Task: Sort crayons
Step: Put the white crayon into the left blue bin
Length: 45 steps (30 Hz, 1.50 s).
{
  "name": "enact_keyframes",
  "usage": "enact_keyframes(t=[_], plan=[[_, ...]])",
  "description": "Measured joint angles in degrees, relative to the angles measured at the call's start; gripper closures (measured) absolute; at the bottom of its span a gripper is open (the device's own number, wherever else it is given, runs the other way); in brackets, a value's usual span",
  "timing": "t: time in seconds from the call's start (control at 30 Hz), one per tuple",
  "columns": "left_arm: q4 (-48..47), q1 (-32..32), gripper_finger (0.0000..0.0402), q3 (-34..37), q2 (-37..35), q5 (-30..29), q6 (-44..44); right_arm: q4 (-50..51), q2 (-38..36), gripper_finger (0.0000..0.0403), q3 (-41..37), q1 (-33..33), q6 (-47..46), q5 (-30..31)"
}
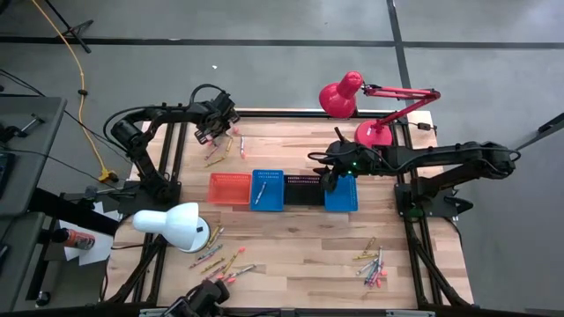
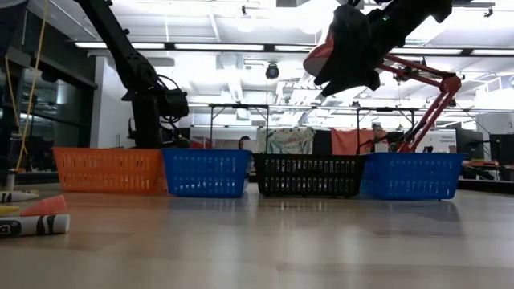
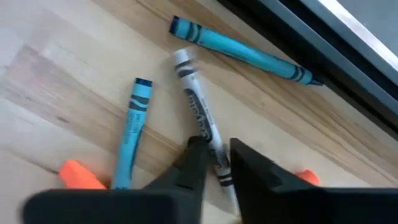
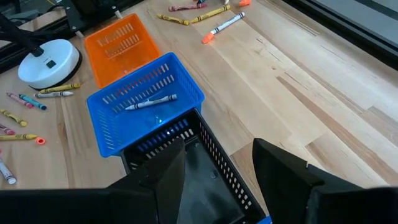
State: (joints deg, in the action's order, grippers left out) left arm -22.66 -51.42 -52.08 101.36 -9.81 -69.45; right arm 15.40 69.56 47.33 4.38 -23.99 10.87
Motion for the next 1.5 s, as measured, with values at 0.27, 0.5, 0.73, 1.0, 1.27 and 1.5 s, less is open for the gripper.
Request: enact_keyframes(t=[0.27, 0.5, 0.73, 1.0, 1.27, 1.5], plan=[[-0.89, -0.05, 0.0395, 0.06, -0.94, 1.47, 1.66, 0.00, 0.00, 0.0222, 0.00, 0.00, -0.46, -0.02], [-1.07, 0.22, 0.0400, 0.38, -5.84, 3.55, 6.79, -0.18, 0.00, 0.0222, 0.00, 0.00, 0.56, -0.04], [1.93, 3.32, 0.0401, 0.29, -15.50, 3.85, 16.08, -3.47, 0.00, 0.0222, 0.00, 0.00, 2.72, -0.06], [9.63, 14.77, 0.0401, 0.24, -30.78, 10.10, 36.84, -15.28, 0.00, 0.0222, 0.00, 0.09, 5.02, -0.11], [13.89, 34.57, 0.0401, 0.21, -43.23, 10.82, 48.33, -28.87, 0.00, 0.0222, 0.00, 0.07, 3.63, -9.48], [28.11, 48.87, 0.0401, 5.10, -44.86, 1.24, 51.68, -35.17, 0.00, 0.0222, 2.46, 0.04, 1.91, -18.45]])
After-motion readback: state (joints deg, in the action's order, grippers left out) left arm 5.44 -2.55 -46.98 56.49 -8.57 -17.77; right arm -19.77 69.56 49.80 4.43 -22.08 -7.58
